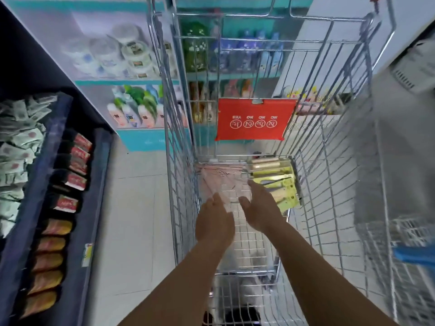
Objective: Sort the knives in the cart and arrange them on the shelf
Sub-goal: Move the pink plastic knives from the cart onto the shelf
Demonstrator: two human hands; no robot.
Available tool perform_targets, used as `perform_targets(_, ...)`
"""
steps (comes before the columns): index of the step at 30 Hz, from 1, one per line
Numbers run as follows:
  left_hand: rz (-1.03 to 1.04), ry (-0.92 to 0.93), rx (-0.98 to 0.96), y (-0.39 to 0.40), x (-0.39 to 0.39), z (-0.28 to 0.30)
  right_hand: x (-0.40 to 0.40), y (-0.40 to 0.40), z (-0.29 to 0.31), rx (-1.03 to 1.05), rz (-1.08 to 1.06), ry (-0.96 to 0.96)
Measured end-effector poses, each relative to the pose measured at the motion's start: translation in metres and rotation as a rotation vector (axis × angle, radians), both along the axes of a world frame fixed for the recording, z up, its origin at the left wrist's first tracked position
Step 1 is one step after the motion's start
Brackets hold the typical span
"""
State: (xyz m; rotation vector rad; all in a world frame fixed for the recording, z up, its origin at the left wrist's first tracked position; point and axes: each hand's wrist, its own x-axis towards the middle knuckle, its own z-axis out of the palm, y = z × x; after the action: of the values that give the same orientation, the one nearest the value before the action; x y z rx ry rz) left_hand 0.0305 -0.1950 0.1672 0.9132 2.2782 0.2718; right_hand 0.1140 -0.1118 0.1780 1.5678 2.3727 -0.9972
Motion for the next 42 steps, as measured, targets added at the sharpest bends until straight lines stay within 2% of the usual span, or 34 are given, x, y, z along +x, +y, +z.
perform_targets(9, 0.187, -0.017, -0.090, 0.033, -0.010, -0.097, -0.023, 0.048, -0.104, -0.081, 0.105, -0.109)
perform_targets(14, 0.218, -0.029, -0.161, 0.053, -0.006, -0.145, -0.027, 0.067, -0.156, -0.070, 0.195, -0.111)
perform_targets(22, 0.250, 0.157, -0.159, 0.078, -0.007, -0.188, -0.036, 0.092, -0.215, 0.014, 0.279, -0.142)
perform_targets(25, 0.224, 0.178, -0.222, 0.080, -0.008, -0.205, -0.036, 0.089, -0.223, 0.052, 0.296, -0.177)
perform_targets(30, 0.309, 0.153, -0.234, 0.075, -0.014, -0.211, -0.038, 0.087, -0.224, 0.202, 0.339, -0.228)
perform_targets(34, 0.423, 0.068, -0.218, 0.075, -0.016, -0.210, -0.040, 0.091, -0.226, 0.176, 0.377, -0.217)
perform_targets(42, 0.425, 0.148, -0.374, 0.074, -0.006, -0.200, -0.034, 0.086, -0.219, 0.127, 0.389, -0.229)
